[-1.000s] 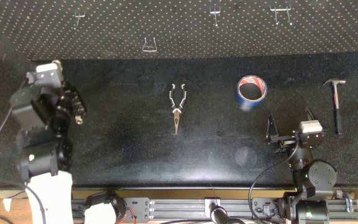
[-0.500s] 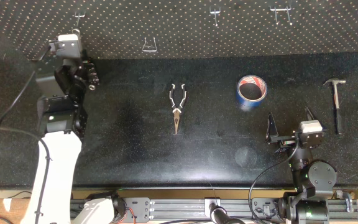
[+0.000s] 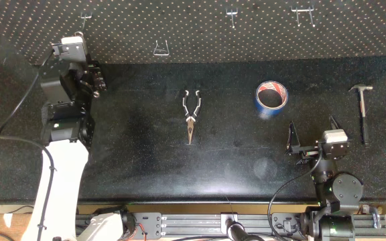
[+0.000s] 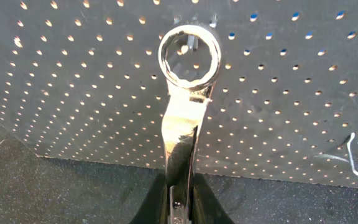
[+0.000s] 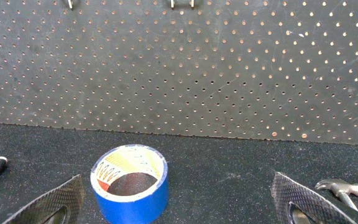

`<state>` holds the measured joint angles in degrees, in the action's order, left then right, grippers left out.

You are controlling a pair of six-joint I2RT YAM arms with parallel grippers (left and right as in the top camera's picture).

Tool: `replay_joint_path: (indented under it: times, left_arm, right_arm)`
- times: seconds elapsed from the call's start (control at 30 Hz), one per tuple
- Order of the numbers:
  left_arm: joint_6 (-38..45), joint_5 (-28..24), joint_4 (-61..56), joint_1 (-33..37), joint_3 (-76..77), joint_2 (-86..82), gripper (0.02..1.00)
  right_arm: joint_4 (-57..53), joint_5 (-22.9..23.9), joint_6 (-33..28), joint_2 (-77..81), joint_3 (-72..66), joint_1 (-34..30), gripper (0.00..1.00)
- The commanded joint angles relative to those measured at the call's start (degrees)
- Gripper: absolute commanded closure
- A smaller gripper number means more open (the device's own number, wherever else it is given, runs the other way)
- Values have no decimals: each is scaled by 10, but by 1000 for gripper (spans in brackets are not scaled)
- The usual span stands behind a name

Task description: Place Tools Onto Pegboard

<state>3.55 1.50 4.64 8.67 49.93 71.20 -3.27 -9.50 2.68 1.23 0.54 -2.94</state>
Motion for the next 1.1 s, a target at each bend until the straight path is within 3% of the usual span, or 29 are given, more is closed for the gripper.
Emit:
replay_joint_path:
  times: [0.03, 0.6, 0.73, 0.8, 0.83, 0.97, 1.07, 1.1]
  left_arm:
    - [-2, 20, -6, -1, 5, 8, 989]
    - [-1, 20, -101, 0, 5, 90, 965]
    - [-1, 20, -103, -1, 5, 86, 546]
    - [-1, 19, -103, -1, 5, 65, 154]
    - [-1, 19, -98, -1, 5, 45, 23]
    - [-1, 25, -61, 3, 5, -26, 23]
    - [-2, 23, 35, 7, 5, -132, 23]
    - [-41, -21, 52, 4, 5, -155, 23]
  right_arm:
    - [-1, 1, -6, -2, -3, 3, 18]
    - [-1, 1, -6, -2, -3, 3, 18]
    - [-1, 1, -6, -2, -3, 3, 16]
    - [-1, 1, -6, -2, -3, 3, 18]
    - [-1, 1, -6, -2, -3, 3, 20]
    - [-1, 1, -6, -2, -3, 3, 18]
    - [-1, 1, -6, -2, -3, 3, 18]
    - [-1, 1, -6, -2, -3, 3, 18]
